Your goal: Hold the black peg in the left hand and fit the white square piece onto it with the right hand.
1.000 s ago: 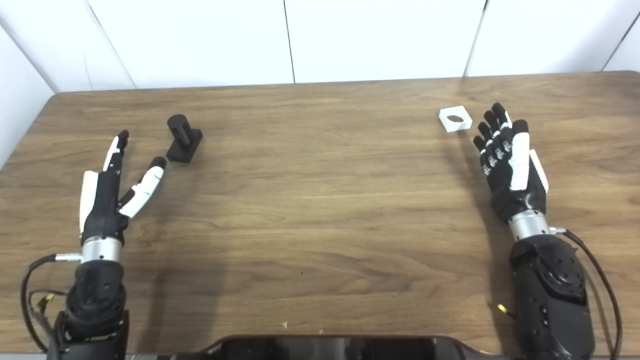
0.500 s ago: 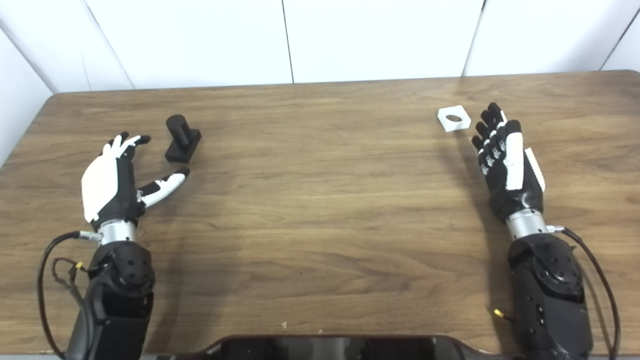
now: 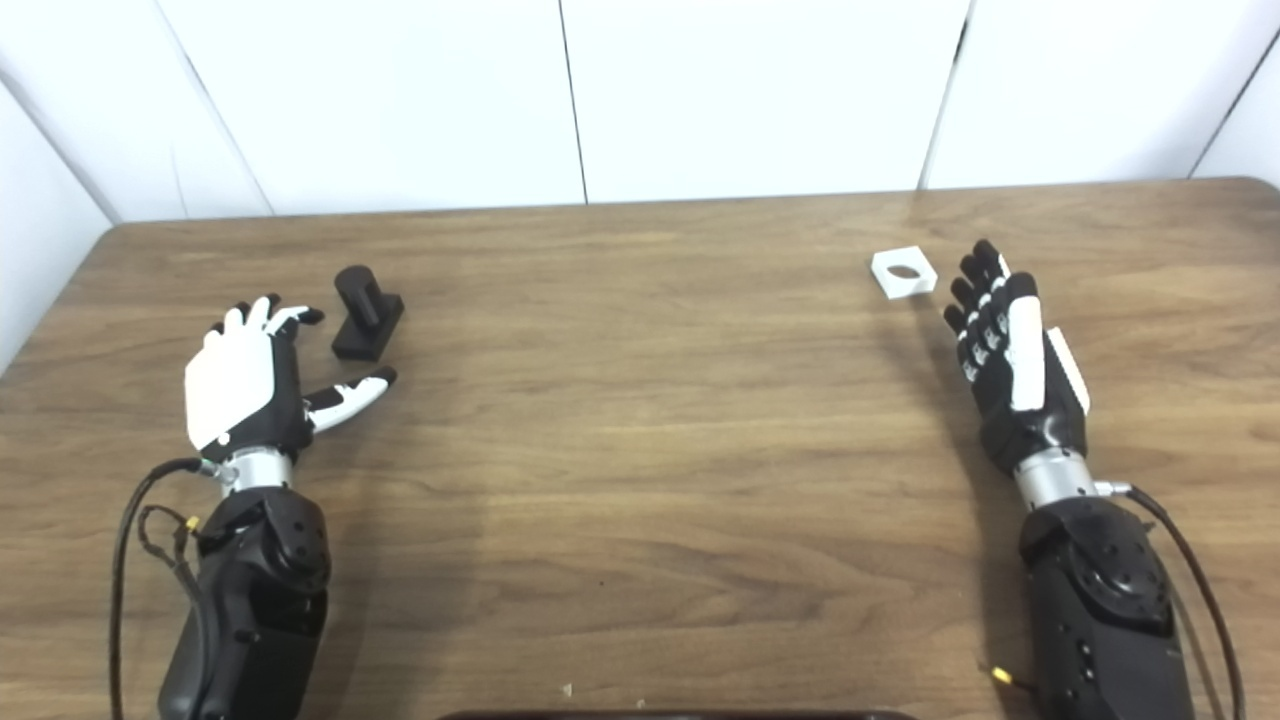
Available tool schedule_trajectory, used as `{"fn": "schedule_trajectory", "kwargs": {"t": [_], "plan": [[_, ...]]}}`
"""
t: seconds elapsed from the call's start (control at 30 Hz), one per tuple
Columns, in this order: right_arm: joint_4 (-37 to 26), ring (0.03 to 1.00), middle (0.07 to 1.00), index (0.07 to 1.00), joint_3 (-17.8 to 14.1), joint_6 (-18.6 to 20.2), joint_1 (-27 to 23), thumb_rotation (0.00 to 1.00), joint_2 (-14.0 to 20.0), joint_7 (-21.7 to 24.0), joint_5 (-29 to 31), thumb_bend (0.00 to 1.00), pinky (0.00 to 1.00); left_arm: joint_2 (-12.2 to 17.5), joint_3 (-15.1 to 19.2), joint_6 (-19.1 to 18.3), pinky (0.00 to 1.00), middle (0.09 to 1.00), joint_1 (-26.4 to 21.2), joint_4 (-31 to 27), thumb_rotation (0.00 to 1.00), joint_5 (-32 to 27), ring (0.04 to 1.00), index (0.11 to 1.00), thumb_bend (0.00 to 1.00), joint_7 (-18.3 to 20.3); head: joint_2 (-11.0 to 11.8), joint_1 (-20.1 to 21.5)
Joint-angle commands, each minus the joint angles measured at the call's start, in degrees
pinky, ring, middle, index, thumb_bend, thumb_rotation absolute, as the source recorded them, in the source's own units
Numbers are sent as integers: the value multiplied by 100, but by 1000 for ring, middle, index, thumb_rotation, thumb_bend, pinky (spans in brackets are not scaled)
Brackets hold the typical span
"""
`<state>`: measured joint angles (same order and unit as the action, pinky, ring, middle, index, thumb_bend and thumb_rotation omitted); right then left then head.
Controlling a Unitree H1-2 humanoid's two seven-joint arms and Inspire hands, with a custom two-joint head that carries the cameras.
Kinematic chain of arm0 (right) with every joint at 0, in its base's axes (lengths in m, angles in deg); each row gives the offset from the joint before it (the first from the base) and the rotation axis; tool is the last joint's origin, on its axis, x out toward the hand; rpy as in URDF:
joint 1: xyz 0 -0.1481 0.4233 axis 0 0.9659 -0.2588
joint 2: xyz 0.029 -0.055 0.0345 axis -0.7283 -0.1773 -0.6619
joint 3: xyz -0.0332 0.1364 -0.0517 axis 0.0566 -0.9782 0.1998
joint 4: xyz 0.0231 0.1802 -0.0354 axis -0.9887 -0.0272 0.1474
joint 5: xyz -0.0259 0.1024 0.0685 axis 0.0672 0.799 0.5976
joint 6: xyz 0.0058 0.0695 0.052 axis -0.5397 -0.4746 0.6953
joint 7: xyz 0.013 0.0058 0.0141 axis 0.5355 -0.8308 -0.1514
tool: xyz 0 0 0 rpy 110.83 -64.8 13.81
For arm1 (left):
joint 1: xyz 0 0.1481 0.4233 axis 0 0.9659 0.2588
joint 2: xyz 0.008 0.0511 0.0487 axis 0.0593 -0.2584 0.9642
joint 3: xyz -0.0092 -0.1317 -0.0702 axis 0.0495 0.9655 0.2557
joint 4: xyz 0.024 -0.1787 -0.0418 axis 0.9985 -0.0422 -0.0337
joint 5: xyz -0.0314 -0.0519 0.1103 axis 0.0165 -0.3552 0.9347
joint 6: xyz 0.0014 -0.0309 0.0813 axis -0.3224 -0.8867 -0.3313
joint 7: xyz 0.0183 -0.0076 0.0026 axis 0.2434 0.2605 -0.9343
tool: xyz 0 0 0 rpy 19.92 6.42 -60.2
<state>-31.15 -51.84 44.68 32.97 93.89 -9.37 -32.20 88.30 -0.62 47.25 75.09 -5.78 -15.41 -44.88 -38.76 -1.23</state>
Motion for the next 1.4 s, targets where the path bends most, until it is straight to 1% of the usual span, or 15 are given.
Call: {"fn": "schedule_trajectory", "kwargs": {"t": [0.0, 0.3, 0.53, 0.7, 1.03, 1.37], "plan": [[289, 1000, 1000, 1000, 7, -176, 259, 1000, -36, 88, 38, 605, 1000, 132, -22, 5, 1000, 959, -333, 60, 493, 173, 1000, 784, 759, -183, 7, -8], [343, 1000, 1000, 1000, 3, -227, 244, 1000, -41, 116, 78, 611, 1000, 203, -75, 4, 1000, 963, -589, 407, 483, 170, 1000, 781, 755, -236, 14, 5], [237, 1000, 1000, 1000, 21, -97, 270, 1000, -39, 61, 54, 612, 1000, 213, -101, 1, 1000, 960, -766, 655, 454, 150, 1000, 776, 751, -246, 11, 18], [247, 1000, 1000, 1000, 14, -134, 293, 1000, -23, 82, 56, 609, 1000, 251, -141, -1, 1000, 955, -863, 865, 477, 221, 1000, 775, 754, -265, 9, 9], [253, 1000, 1000, 1000, -10, -141, 324, 1000, 5, 136, 138, 620, 1000, 326, -159, -2, 1000, 953, -1071, 1199, 487, 267, 1000, 775, 758, -263, -17, 23], [206, 1000, 1000, 1000, 13, -145, 348, 1000, 29, 81, 58, 616, 1000, 328, -119, -5, 1000, 946, -1232, 1448, 481, 328, 1000, 725, 764, -237, -20, 2]]}}
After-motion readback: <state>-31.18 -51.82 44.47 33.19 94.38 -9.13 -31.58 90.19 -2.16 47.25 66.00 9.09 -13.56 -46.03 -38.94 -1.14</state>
